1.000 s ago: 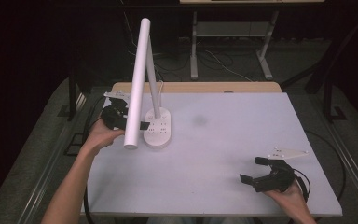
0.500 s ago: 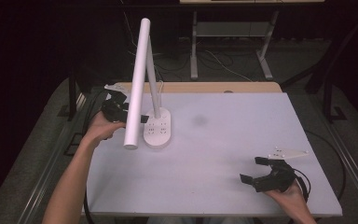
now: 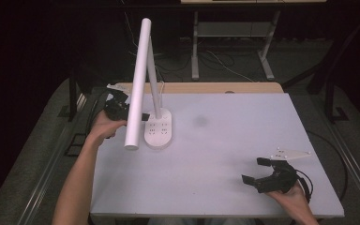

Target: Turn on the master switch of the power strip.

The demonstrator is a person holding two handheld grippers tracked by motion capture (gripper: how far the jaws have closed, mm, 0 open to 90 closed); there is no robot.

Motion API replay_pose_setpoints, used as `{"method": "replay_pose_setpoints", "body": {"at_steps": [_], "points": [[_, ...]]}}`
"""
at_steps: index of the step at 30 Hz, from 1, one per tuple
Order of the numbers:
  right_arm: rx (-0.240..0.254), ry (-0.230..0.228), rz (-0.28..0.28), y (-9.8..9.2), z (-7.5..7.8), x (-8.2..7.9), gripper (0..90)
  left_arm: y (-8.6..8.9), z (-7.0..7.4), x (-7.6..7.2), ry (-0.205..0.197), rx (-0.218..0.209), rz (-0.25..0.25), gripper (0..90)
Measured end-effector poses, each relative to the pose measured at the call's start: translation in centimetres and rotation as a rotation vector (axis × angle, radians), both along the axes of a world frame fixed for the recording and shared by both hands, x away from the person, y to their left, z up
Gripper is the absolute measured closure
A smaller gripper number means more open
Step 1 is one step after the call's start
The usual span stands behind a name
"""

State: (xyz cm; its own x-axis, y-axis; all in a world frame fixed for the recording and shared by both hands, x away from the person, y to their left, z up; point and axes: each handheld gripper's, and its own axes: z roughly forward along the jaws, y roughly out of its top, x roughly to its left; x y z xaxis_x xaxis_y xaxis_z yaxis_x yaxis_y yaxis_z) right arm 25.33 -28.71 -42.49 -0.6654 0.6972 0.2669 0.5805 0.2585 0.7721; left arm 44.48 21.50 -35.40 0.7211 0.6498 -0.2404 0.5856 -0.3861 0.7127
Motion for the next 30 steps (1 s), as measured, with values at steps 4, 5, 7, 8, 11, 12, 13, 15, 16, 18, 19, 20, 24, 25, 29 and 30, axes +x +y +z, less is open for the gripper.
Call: {"method": "replay_pose_setpoints", "body": {"at_steps": [4,5,7,8,11,12,13,15,16,18,19,20,24,25,29,30], "points": [[-0.002,0.005,0.001,0.0,0.0,0.0,0.0,0.2,-0.3,0.4,0.007,-0.008,0.008,19.7],[-0.002,0.004,0.002,0.0,0.0,0.0,0.0,0.2,-0.4,0.4,0.009,-0.013,0.010,21.3],[0.000,0.005,0.002,0.0,0.0,0.0,0.0,0.3,-0.6,0.6,0.012,-0.019,0.019,24.1],[0.000,-0.002,0.002,0.0,0.0,0.1,0.0,0.3,-0.6,0.6,0.010,-0.017,0.029,30.0],[0.001,-0.001,-0.001,-0.1,0.0,0.0,0.0,0.3,-0.8,0.8,0.009,-0.023,0.045,39.5],[0.000,-0.003,0.000,-0.1,0.0,0.1,0.0,0.4,-0.8,0.8,0.009,-0.024,0.050,39.5],[0.001,0.000,0.000,-0.1,0.0,0.0,0.0,0.4,-0.8,0.9,0.011,-0.028,0.051,42.8],[0.001,0.003,-0.001,-0.1,0.0,0.0,0.0,0.3,-0.9,1.0,0.013,-0.039,0.056,50.0],[0.001,0.003,-0.001,-0.1,0.0,0.0,0.0,0.3,-1.0,1.0,0.017,-0.045,0.057,53.5],[0.001,0.004,-0.001,-0.1,0.0,0.0,0.0,0.3,-1.1,1.2,0.025,-0.056,0.059,60.3],[0.000,0.004,-0.001,-0.1,0.0,0.0,0.0,0.2,-1.2,1.2,0.031,-0.060,0.061,63.4],[0.000,0.005,-0.002,-0.1,0.0,0.0,0.0,0.2,-1.3,1.3,0.036,-0.070,0.063,67.0],[-0.001,0.002,0.000,-0.1,-0.1,0.0,0.0,0.2,-1.5,1.5,0.049,-0.097,0.089,83.6],[-0.001,0.003,0.000,-0.1,-0.1,0.0,0.0,0.1,-1.6,1.6,0.049,-0.097,0.094,87.5],[-0.001,0.001,0.001,-0.1,-0.1,0.0,0.0,-0.4,-1.9,1.7,0.053,-0.084,0.104,89.6],[-0.002,-0.001,0.001,-0.1,-0.1,0.0,0.0,-0.5,-2.0,1.8,0.050,-0.079,0.100,89.6]]}}
